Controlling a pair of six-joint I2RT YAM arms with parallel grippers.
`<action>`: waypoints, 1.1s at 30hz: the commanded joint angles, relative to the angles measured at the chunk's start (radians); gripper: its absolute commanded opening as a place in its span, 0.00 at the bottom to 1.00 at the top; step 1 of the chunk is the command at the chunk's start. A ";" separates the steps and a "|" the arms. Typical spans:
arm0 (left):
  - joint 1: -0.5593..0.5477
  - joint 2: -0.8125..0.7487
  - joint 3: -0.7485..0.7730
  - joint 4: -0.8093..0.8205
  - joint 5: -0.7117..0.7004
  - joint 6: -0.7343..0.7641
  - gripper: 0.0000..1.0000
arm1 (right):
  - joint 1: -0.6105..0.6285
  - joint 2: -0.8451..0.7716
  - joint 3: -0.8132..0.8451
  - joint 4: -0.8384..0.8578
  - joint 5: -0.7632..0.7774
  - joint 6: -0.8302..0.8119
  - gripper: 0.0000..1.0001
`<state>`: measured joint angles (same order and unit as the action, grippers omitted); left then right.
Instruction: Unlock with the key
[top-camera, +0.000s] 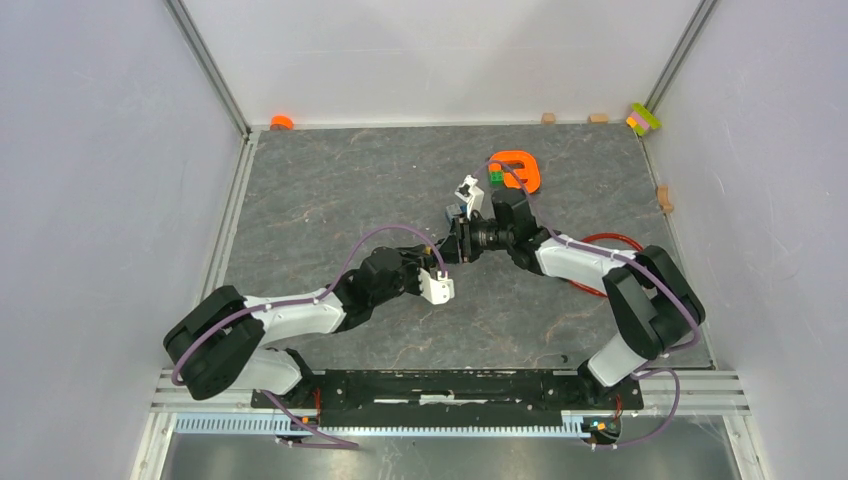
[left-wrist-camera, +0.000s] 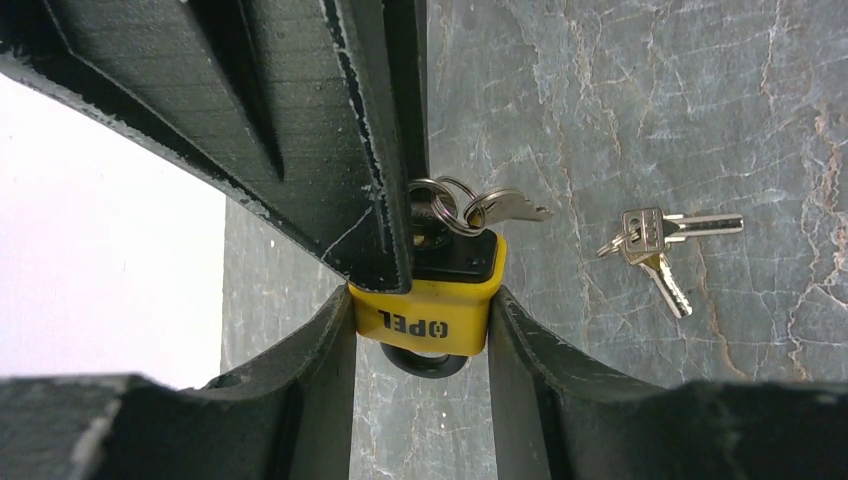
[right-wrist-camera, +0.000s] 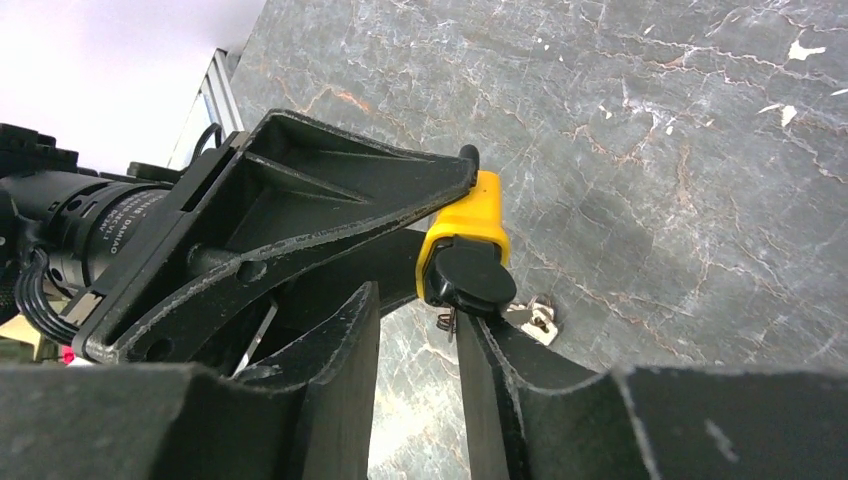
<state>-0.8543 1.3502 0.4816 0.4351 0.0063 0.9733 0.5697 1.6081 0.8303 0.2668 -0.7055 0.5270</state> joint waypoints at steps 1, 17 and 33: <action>-0.020 -0.024 0.047 0.089 0.082 -0.032 0.02 | -0.020 -0.075 0.043 0.003 -0.046 -0.071 0.39; 0.005 -0.058 0.061 0.067 0.123 -0.103 0.02 | -0.073 -0.172 -0.014 -0.127 -0.024 -0.243 0.39; 0.008 -0.046 0.083 0.041 0.100 -0.099 0.02 | -0.045 -0.138 -0.044 -0.065 -0.047 -0.213 0.28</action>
<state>-0.8486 1.3285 0.5129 0.4183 0.1059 0.9047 0.5175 1.4631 0.7761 0.1486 -0.7315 0.3069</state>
